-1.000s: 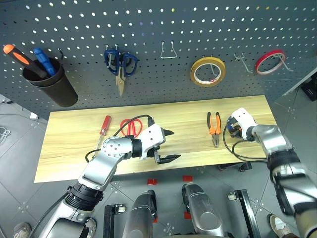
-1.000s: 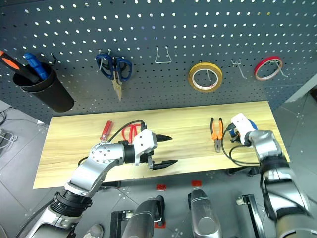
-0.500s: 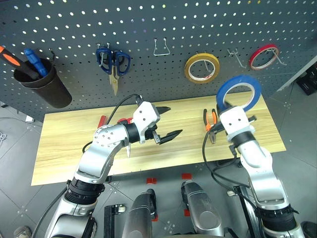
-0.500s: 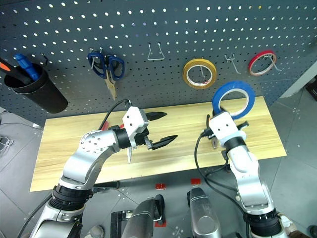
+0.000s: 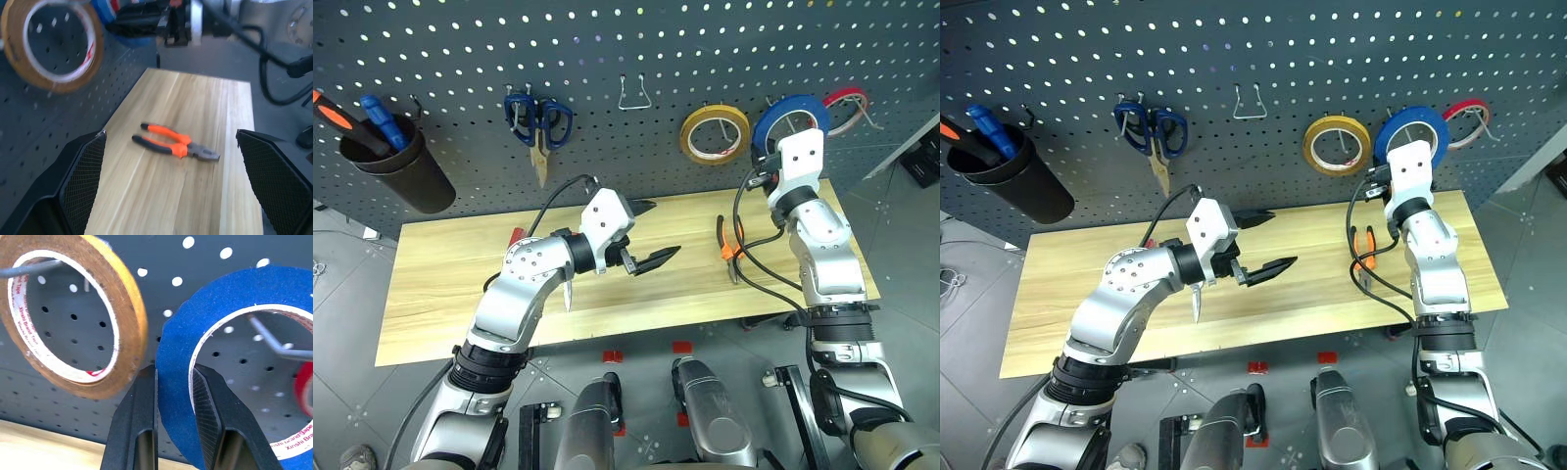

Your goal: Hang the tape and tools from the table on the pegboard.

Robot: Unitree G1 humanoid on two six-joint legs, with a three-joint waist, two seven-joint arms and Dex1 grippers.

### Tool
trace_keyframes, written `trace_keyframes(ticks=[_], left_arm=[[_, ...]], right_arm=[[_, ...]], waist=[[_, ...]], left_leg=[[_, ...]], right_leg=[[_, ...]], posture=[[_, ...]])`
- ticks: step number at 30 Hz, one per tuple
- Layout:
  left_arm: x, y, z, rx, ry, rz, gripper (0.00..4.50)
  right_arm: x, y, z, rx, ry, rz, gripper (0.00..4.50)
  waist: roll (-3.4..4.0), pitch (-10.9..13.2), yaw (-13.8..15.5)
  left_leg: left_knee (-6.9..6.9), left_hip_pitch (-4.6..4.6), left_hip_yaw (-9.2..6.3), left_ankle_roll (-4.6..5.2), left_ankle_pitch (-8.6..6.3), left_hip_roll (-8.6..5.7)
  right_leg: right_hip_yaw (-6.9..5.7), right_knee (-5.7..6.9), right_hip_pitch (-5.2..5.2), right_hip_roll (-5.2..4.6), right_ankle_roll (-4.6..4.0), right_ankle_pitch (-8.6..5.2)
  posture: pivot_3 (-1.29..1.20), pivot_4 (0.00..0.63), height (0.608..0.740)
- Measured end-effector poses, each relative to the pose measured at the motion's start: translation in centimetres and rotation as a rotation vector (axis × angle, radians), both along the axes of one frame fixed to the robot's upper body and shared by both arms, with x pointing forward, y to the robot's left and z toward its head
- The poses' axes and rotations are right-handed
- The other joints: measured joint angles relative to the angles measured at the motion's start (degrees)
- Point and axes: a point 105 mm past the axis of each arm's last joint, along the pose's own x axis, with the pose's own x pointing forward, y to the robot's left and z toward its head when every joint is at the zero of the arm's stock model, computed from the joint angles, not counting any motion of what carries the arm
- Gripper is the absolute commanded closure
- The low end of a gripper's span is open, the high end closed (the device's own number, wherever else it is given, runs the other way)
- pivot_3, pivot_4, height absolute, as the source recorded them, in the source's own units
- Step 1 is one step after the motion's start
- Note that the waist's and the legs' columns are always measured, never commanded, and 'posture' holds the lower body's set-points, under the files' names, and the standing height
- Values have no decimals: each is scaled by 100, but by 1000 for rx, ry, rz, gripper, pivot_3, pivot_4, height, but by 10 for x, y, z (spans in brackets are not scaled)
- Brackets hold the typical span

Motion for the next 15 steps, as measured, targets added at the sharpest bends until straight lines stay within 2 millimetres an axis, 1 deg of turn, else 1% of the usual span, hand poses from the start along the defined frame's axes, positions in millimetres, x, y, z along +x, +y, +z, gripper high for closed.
trace_keyframes(ticks=[1,2,4,5,7,8,9,11,14,15], left_arm=[[0,3,-2,10,1,8,0],[0,10,-6,35,1,24,0],[2,28,-18,89,15,68,0],[2,36,-23,109,25,82,0],[1,51,-29,133,38,104,0],[2,58,-31,140,46,117,0],[2,66,-32,151,52,132,0],[4,77,-31,168,43,148,0],[5,83,-33,183,41,148,0],[5,84,-34,183,44,148,0]], right_arm=[[-1,-2,-7,0,23,-5,2202],[-5,-5,-21,0,67,-20,1886],[-14,-8,-43,-1,148,-39,1226],[-19,-7,-50,-10,184,-46,896],[-33,-1,-60,-25,237,-43,218],[-40,5,-65,-24,272,-47,17],[-45,13,-72,-12,314,-47,17],[-51,25,-87,32,419,-78,17],[-53,41,-110,95,584,-144,17],[-51,47,-112,107,617,-161,17]], waist=[[0,0,8],[0,0,13],[2,1,13],[3,1,7],[3,1,-11],[3,1,-17],[3,1,-24],[4,1,-30],[5,2,-32],[5,2,-39]], left_leg=[[-1,0,-1,0,0,1],[-4,-1,-1,0,0,1],[-8,-3,2,-1,0,2],[-7,-7,7,0,0,1],[-7,-7,7,0,-1,5],[-8,-6,6,0,-1,9],[-8,-5,6,0,-1,14],[-9,-3,5,0,-1,16],[-9,-5,6,-1,0,16],[-9,-7,6,-1,0,14]], right_leg=[[-1,-1,0,0,0,0],[0,-2,-2,0,0,0],[4,-4,-8,-1,0,0],[10,-2,-15,-2,0,0],[12,0,-18,0,0,0],[12,2,-19,1,-1,0],[10,3,-19,5,-7,4],[9,3,-23,5,-20,13],[9,1,-26,4,-21,19],[9,-1,-29,3,-21,20]], posture=[[-341,373,740],[-344,373,740],[-347,374,740],[-362,378,740],[-370,380,740],[-370,380,740],[-370,380,740],[-383,379,740],[-380,378,740],[-380,378,740]])
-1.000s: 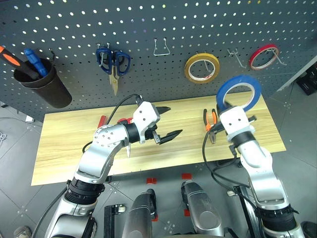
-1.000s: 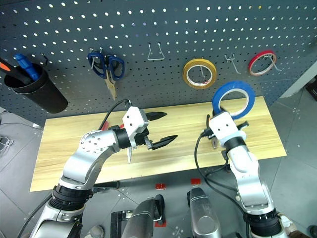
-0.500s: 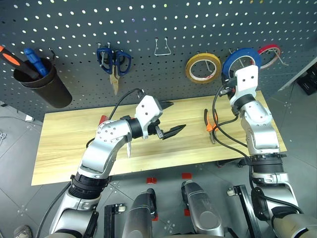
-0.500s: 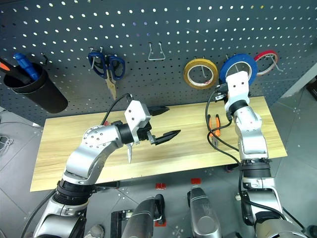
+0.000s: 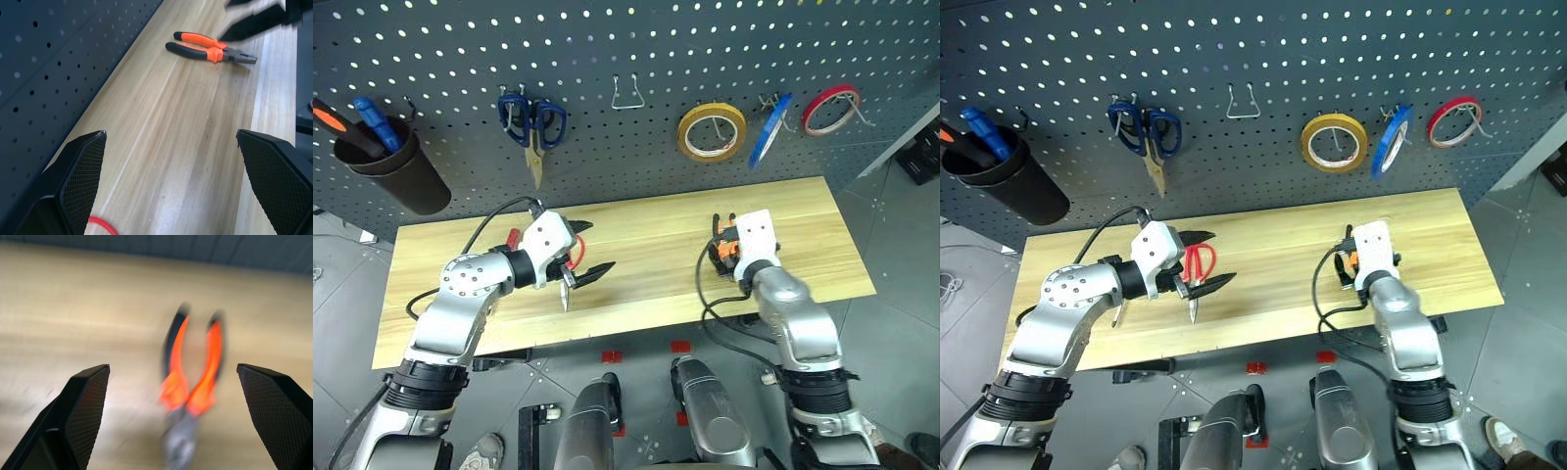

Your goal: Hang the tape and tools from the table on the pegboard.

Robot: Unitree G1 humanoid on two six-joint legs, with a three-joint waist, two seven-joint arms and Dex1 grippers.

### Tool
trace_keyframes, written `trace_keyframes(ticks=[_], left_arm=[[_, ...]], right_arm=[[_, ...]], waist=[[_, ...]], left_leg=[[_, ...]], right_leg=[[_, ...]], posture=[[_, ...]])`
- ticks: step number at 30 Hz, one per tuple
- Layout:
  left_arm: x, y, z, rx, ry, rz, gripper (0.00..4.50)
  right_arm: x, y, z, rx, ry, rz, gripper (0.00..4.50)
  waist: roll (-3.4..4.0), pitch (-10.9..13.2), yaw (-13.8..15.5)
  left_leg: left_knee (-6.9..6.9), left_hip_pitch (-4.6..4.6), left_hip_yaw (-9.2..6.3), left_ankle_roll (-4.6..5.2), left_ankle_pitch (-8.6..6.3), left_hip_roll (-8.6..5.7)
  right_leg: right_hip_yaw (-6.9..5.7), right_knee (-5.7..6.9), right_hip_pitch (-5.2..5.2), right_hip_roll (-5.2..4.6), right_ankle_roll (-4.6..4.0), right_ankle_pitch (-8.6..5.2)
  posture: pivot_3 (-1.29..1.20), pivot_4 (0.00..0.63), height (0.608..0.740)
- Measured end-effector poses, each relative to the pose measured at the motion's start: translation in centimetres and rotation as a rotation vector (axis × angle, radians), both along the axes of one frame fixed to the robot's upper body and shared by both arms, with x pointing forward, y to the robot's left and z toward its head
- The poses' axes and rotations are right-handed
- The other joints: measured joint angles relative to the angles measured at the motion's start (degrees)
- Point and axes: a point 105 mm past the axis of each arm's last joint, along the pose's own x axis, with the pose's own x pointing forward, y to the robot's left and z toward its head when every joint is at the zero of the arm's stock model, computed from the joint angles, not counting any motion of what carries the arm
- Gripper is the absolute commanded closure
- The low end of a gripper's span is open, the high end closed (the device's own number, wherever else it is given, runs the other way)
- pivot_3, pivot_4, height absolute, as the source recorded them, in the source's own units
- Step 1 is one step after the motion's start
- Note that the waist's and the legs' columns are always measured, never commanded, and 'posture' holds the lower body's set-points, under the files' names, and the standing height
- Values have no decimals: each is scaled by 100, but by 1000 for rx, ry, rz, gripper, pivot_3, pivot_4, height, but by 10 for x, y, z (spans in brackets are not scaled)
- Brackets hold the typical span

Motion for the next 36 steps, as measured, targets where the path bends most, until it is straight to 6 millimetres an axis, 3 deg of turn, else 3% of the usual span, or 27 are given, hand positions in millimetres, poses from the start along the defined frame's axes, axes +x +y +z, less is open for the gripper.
trace_keyframes(ticks=[4,12,18,26,32,36], left_arm=[[2,0,0,0,-5,-2,0],[2,-4,-2,1,-4,-4,0],[1,-6,-5,8,4,-10,0],[1,-6,-6,7,7,-12,0],[-2,-6,-10,7,22,-17,0],[-4,-4,-15,7,39,-11,0]], right_arm=[[12,11,-5,-16,55,-51,17],[36,-6,-19,-106,51,-127,17],[48,-14,-28,-78,96,-174,17],[74,-19,-20,-13,137,-188,17],[79,-19,-24,72,220,-169,1437],[75,-17,-24,135,276,-178,1446]], waist=[[0,0,-13],[0,0,-98],[0,0,-135],[-3,-2,-221],[-11,-7,-243],[-21,-14,-235]], left_leg=[[-3,-11,0,-1,0,-3],[-3,-22,15,1,0,-5],[-1,-19,17,2,1,0],[2,-18,19,3,1,0],[3,1,18,5,0,1],[3,0,14,6,-1,2]], right_leg=[[-7,-3,-10,-2,0,0],[-7,0,-23,-4,0,1],[-8,10,-23,-2,0,1],[-11,5,-15,-1,2,2],[-11,0,8,-1,3,3],[-13,-1,8,-1,3,3]], posture=[[-371,376,740],[-365,375,740],[-356,375,740],[-347,372,740],[-347,370,740],[-352,366,740]])
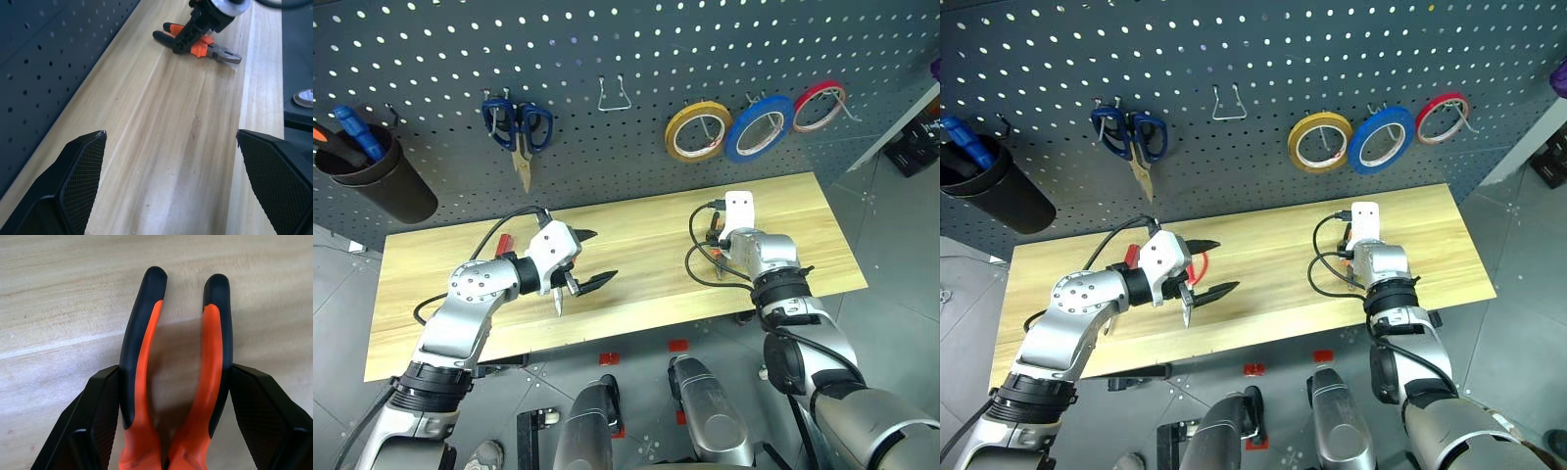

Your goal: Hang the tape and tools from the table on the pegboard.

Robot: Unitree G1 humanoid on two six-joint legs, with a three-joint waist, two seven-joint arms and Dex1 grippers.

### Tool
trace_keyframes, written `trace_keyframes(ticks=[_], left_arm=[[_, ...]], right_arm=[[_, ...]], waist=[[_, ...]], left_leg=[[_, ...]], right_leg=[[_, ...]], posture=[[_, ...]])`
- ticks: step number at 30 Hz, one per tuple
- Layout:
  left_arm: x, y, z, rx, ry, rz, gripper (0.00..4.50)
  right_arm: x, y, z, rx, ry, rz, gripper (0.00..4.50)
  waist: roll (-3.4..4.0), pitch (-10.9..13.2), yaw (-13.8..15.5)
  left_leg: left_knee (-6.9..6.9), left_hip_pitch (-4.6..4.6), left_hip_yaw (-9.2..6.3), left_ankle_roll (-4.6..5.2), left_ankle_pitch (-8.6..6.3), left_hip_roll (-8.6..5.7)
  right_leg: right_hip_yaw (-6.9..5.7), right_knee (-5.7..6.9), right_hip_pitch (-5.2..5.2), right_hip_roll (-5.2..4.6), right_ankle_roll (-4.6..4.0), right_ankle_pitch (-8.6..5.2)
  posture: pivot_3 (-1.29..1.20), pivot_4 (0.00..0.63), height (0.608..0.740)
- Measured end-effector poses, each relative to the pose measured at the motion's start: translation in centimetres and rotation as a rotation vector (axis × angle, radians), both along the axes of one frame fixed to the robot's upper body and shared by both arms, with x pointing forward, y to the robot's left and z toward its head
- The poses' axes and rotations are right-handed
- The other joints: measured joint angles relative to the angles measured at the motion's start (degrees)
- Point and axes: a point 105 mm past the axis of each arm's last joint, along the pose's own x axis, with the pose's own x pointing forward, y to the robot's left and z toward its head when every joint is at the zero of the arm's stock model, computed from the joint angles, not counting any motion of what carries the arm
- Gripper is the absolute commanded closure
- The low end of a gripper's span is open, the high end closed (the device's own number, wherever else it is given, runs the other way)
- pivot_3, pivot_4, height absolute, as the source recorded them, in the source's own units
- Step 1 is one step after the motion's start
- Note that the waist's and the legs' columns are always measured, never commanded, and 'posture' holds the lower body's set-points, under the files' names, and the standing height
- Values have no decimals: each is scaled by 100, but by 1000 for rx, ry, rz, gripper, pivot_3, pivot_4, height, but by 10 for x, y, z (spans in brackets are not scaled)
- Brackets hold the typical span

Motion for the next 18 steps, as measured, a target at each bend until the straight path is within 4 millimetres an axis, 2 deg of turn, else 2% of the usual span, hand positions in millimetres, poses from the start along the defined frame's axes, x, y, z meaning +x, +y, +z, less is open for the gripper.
trace_keyframes(ticks=[5,8,10,14,18], left_arm=[[-1,2,5,-83,10,53,0],[-1,8,14,-174,9,125,0],[-5,10,21,-216,-5,144,0],[-21,24,24,-262,5,169,0],[-33,30,37,-321,10,155,0]], right_arm=[[-13,14,-1,-14,-31,77,1446],[-32,43,-2,-35,-105,238,1447],[-45,62,8,-37,-177,331,1447],[-74,98,64,-25,-481,479,1447],[-88,119,124,22,-770,524,1447]], waist=[[-1,-3,-6],[4,0,-30],[4,0,-41],[3,0,-27],[3,0,32]], left_leg=[[-3,-3,0,0,0,2],[-4,-26,8,0,0,3],[2,-50,16,-3,2,3],[1,-52,15,-4,2,9],[5,-51,13,-6,3,9]], right_leg=[[1,-1,-5,1,0,0],[11,8,-38,4,0,0],[15,35,-73,4,0,0],[8,39,-81,3,0,0],[5,36,-79,3,0,0]], posture=[[-349,363,740],[-349,361,740],[-349,361,740],[-333,365,740],[-306,364,740]])
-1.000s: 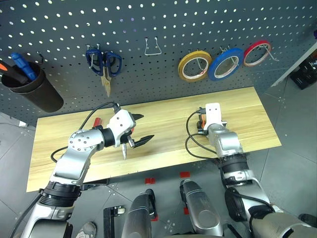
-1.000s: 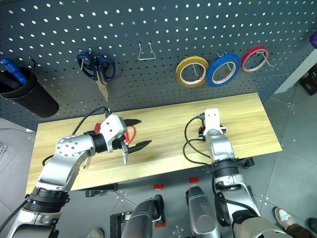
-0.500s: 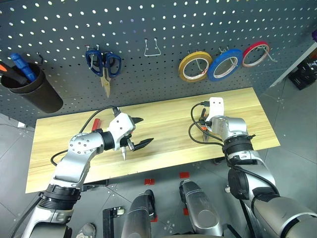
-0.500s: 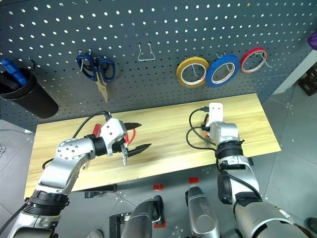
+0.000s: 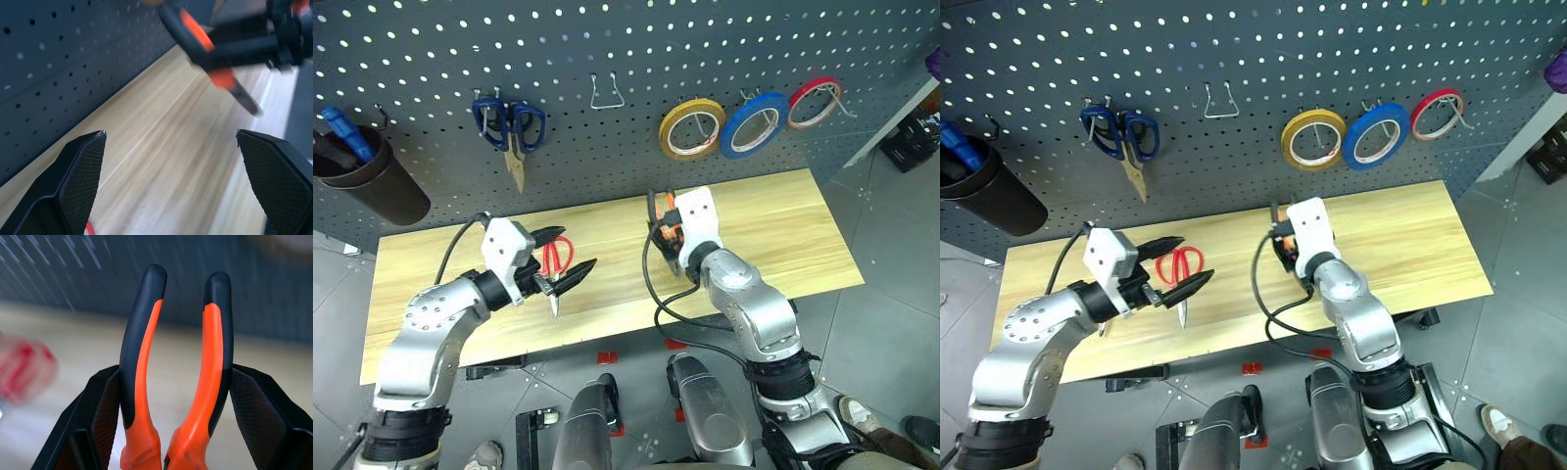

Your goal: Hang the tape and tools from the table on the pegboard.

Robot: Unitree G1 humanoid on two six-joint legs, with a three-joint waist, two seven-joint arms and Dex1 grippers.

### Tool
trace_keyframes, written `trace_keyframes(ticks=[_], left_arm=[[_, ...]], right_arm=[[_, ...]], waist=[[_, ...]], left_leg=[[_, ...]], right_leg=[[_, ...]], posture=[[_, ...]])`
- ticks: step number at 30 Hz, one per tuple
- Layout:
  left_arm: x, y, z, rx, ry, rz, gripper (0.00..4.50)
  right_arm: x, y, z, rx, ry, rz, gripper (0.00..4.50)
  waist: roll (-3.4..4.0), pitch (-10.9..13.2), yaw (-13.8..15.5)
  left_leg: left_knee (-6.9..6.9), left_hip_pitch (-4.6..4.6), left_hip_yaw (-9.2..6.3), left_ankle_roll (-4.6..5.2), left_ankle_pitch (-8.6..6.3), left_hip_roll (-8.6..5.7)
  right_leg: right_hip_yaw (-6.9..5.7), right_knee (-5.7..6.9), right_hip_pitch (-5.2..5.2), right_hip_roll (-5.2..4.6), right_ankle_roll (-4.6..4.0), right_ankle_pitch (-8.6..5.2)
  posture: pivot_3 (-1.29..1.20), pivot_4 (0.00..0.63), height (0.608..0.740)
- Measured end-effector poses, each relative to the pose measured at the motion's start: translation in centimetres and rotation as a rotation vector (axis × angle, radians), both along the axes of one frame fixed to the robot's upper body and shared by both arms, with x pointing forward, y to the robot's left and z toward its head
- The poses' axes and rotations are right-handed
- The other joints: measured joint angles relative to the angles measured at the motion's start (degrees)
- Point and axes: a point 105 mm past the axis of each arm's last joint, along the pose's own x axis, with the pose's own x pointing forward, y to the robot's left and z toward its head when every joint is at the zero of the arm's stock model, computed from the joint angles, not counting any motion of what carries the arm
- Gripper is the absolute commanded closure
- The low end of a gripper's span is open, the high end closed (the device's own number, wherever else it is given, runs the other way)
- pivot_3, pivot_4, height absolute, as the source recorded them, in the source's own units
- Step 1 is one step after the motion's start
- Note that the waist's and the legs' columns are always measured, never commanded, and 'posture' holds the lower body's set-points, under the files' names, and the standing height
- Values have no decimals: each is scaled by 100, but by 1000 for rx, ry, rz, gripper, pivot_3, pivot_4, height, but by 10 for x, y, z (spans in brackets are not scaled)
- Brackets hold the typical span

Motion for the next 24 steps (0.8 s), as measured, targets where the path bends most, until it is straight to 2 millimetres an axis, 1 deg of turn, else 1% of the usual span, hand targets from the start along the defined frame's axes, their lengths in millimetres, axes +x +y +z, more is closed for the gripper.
trace_keyframes(ticks=[3,5,7,8,10,13,15,18,21,24], left_arm=[[-4,8,10,-15,-3,20,0],[-3,9,16,-15,-17,34,0],[1,8,22,-20,-30,54,0],[3,7,26,-21,-43,64,0],[3,3,34,-18,-67,67,0],[1,-2,38,-28,-72,58,0],[2,-4,39,-36,-74,60,0],[4,-7,37,-38,-62,61,0],[5,-9,39,-47,-70,62,0],[6,-10,41,-49,-78,66,0]], right_arm=[[1,12,57,56,-228,22,1447],[-1,20,102,98,-404,38,1447],[2,24,126,119,-504,32,1447],[7,28,135,128,-533,33,1447],[15,32,145,147,-566,23,1447],[28,34,156,166,-593,-13,1447],[33,34,163,179,-619,-34,1447],[34,38,170,180,-672,-42,1447],[35,39,174,178,-700,-43,1447],[37,39,174,175,-707,-50,1447]], waist=[[2,1,47],[1,0,95],[0,0,123],[0,0,130],[-1,-1,139],[0,0,153],[0,0,169],[0,0,168],[1,1,174],[1,0,183]], left_leg=[[2,0,1,-3,2,-2],[-2,1,-2,-19,11,0],[-2,1,-2,-25,14,2],[-2,1,-1,-27,16,2],[-1,1,1,-28,16,1],[0,1,6,-30,18,1],[-1,1,6,-30,18,2],[-1,1,12,-31,18,3],[1,1,14,-31,18,5],[3,1,15,-32,19,7]], right_leg=[[-1,1,-3,-1,0,0],[-10,1,-3,0,-1,0],[-16,1,-3,0,-2,1],[-15,1,-4,0,-3,2],[-15,2,-3,-1,-5,3],[-14,3,-4,-2,-9,5],[-16,4,-6,-1,-9,6],[-14,7,-10,-1,-10,6],[-15,8,-10,-1,-10,6],[-16,10,-10,-1,-10,6]], posture=[[-291,359,740],[-279,356,740],[-265,354,740],[-260,355,740],[-257,356,740],[-249,358,740],[-249,358,740],[-249,358,740],[-246,365,740],[-249,367,740]])
